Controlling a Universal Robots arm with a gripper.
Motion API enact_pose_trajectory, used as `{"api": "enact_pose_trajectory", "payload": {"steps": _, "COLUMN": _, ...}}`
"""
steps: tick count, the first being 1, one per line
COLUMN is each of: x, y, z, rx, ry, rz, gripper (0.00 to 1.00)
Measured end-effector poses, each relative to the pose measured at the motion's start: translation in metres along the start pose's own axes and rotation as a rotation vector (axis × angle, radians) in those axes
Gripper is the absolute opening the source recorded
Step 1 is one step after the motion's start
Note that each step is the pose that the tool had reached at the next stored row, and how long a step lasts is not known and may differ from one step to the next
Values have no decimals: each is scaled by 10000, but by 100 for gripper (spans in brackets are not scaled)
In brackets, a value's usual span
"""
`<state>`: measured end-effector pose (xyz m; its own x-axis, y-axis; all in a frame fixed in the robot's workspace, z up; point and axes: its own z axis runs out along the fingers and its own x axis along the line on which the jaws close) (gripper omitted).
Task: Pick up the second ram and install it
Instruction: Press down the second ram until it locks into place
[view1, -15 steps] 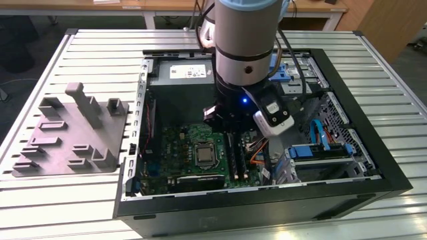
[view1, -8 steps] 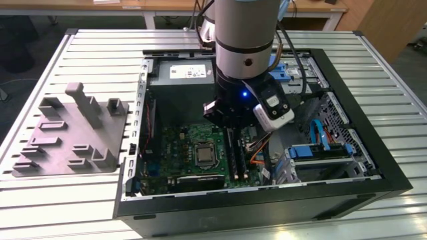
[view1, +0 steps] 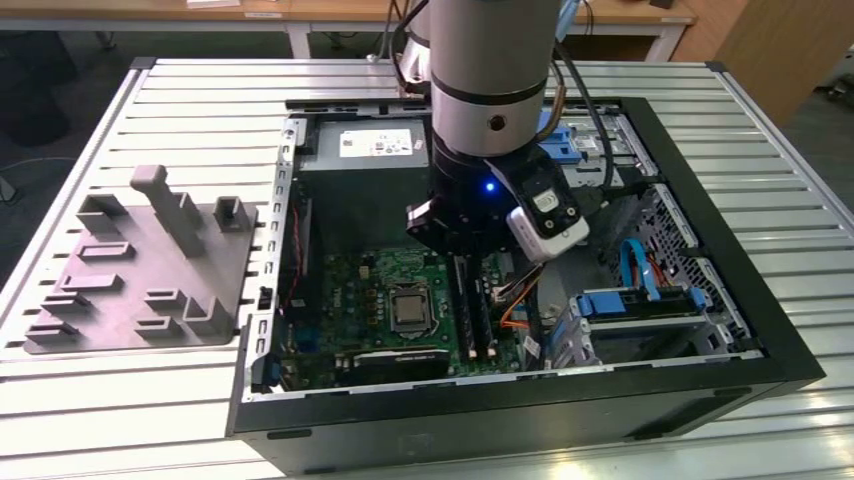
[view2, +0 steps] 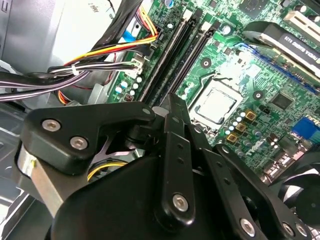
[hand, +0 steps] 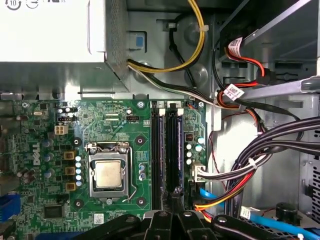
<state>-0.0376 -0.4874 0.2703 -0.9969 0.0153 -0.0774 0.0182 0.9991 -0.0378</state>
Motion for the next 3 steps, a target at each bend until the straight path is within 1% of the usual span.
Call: {"api": "enact_pose_trajectory", "payload": {"steps": 3, "x": 0, "y": 0, "z": -3, "rx": 0, "ry": 0, "rz": 0, "gripper": 10}}
